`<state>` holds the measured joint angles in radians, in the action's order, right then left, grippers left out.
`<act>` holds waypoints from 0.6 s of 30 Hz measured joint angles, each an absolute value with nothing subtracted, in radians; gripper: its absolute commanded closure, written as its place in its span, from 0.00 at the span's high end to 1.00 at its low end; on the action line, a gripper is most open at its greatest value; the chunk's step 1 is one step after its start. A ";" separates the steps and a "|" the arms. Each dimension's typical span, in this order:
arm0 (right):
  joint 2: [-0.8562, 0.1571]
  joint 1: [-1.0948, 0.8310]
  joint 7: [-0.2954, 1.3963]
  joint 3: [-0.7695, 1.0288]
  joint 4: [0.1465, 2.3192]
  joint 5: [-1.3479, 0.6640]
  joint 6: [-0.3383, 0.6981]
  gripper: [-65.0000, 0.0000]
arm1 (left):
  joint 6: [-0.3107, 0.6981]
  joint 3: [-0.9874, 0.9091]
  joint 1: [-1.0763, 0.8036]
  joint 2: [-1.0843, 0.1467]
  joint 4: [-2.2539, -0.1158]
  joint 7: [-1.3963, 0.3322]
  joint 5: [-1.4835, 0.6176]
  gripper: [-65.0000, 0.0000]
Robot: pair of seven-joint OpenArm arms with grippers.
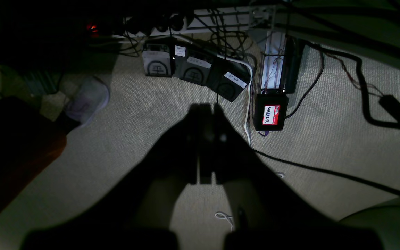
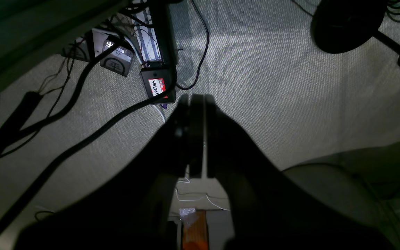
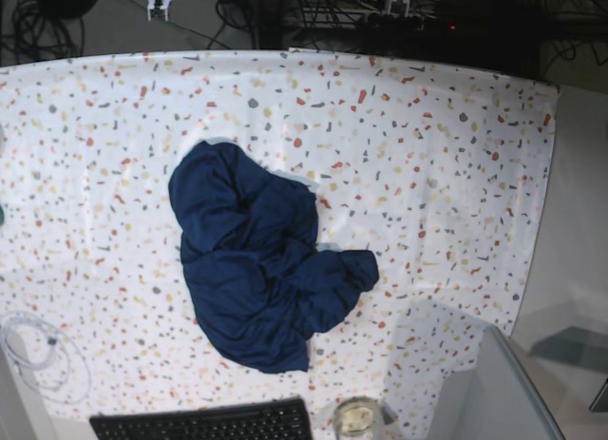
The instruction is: Layout the t-shirt on the table in an organized manner, then fold the t-shirt properly
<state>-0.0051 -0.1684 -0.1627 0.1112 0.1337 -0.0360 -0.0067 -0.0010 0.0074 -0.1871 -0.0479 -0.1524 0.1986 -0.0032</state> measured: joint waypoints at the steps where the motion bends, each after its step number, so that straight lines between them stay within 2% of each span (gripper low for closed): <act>1: -0.006 -0.174 -0.159 0.111 0.134 -0.036 -0.007 0.00 | -0.001 0.007 -0.187 -0.048 -0.152 0.199 0.000 0.00; 18: -0.005 -0.176 -0.162 0.111 0.132 -0.036 -0.007 0.00 | -0.001 0.001 -0.187 -0.048 -0.152 0.199 -0.001 0.00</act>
